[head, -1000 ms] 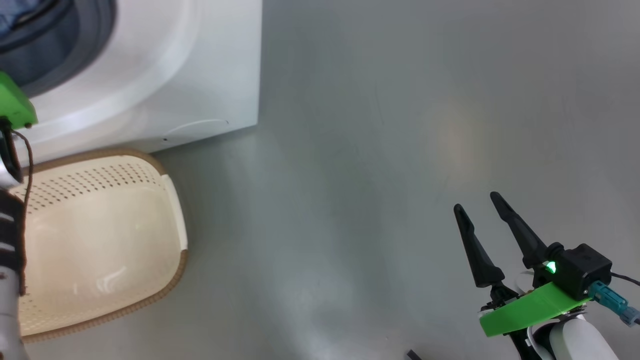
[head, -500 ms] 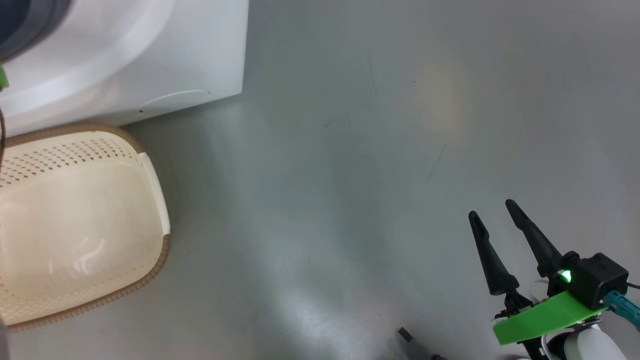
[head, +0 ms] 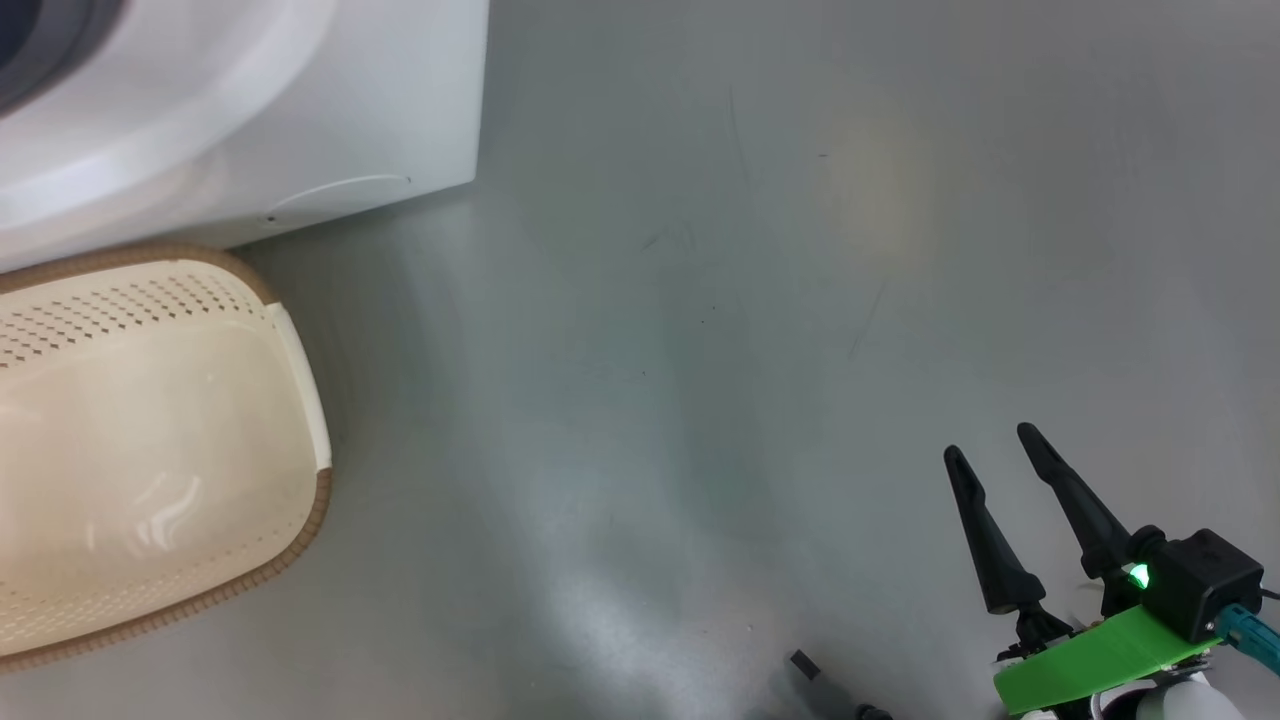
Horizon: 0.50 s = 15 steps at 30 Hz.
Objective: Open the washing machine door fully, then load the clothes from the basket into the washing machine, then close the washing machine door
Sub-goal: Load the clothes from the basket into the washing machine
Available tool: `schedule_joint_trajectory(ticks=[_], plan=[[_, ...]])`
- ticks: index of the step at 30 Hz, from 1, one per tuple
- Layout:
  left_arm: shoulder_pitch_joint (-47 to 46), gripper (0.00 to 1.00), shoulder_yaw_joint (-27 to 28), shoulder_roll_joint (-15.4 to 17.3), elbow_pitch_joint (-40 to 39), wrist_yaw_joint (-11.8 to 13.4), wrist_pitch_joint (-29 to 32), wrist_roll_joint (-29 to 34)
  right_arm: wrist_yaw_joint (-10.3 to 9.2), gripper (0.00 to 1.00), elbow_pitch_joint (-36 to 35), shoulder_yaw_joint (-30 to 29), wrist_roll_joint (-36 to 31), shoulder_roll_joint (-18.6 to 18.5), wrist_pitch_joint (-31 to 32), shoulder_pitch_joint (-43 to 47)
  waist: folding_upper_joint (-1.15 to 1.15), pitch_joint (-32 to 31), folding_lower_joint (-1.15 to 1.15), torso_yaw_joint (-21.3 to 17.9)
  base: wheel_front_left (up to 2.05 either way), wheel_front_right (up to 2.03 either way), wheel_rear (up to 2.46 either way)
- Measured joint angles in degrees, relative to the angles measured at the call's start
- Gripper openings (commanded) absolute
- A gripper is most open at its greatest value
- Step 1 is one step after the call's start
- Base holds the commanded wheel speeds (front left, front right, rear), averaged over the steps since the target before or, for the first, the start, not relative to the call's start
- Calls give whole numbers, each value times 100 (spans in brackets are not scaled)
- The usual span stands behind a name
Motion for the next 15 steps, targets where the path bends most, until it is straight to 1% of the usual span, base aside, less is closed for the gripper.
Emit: schedule_joint_trajectory(ticks=[1, 2, 7, 10, 13, 15], plan=[[-4, 64, -9, 9, 19, 0, -1, 0, 0, 100, -7, -1, 2, -1, 0, 14, 0, 2, 0, -12, 0, 0, 0], [-9, 64, -15, 19, 37, 0, -7, 0, 0, 100, -10, -5, 3, -4, 0, 37, 0, 6, 0, -21, 0, 0, 0], [-119, 66, -57, 63, 123, 0, -8, 0, 0, 100, -51, -35, 10, -23, 0, 85, 0, 73, 0, -38, 0, 0, 0], [-171, 65, -87, 69, 152, 0, -8, 0, 0, 100, -90, -52, 31, -23, 0, 101, 0, 114, 0, -38, 0, 0, 0], [-232, 60, -136, 79, 181, -1, -34, 1, 0, 100, -108, -69, 155, -34, 0, 130, 0, 161, 0, -35, 0, 0, 0], [-264, 53, -179, 93, 197, 0, -48, 19, 0, 100, -137, -76, 155, -51, 0, 168, 0, 187, 0, -38, 0, 0, 0]])
